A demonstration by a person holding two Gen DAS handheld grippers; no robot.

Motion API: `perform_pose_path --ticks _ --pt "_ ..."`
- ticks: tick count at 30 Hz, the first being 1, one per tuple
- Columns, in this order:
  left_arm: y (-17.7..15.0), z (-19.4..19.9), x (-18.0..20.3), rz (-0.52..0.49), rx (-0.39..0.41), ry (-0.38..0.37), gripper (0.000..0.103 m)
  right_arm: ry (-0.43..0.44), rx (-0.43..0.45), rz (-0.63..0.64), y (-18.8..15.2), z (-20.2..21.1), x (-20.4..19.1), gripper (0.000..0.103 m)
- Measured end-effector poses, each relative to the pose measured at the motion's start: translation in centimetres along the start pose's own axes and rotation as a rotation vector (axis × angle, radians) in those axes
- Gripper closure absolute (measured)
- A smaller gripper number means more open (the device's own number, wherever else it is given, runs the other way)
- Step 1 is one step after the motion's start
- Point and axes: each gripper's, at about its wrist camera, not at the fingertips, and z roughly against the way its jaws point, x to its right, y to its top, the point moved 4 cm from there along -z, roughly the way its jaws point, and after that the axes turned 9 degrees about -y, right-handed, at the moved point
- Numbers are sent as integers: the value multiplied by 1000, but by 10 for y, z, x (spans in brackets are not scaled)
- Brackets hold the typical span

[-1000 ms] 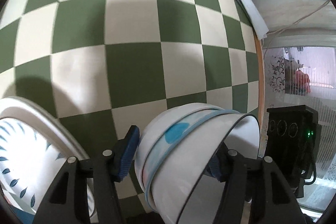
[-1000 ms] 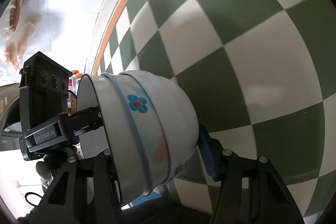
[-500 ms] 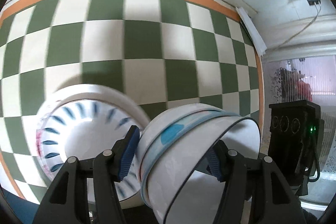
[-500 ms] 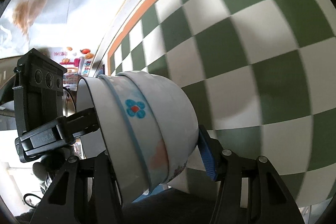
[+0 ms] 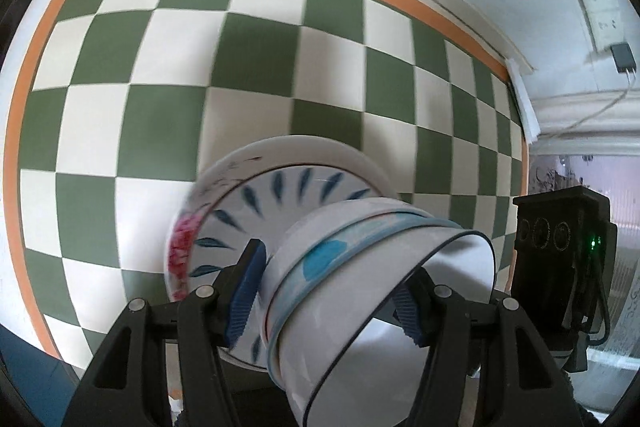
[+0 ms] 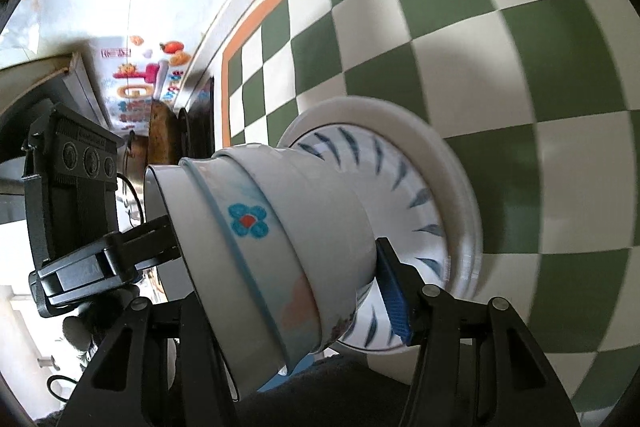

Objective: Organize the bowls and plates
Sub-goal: 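Carry the bowl stack onto the plate stack with both grippers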

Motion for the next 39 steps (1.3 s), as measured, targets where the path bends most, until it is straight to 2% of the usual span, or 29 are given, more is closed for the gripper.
perform_pose_path --ticks 7,15,29,39 --pt "1 -4 -22 40 -5 -7 46 -18 -43 11 4 -29 -9 46" --pt "2 -12 -30 59 -15 -8 46 -37 -62 3 7 -45 -10 46" --pt "-3 -19 -29 41 -28 -3 46 -81 -67 -7 7 -42 -5 45" --pt "-5 -8 -20 -16 2 27 46 -167 -41 21 1 -29 -10 42"
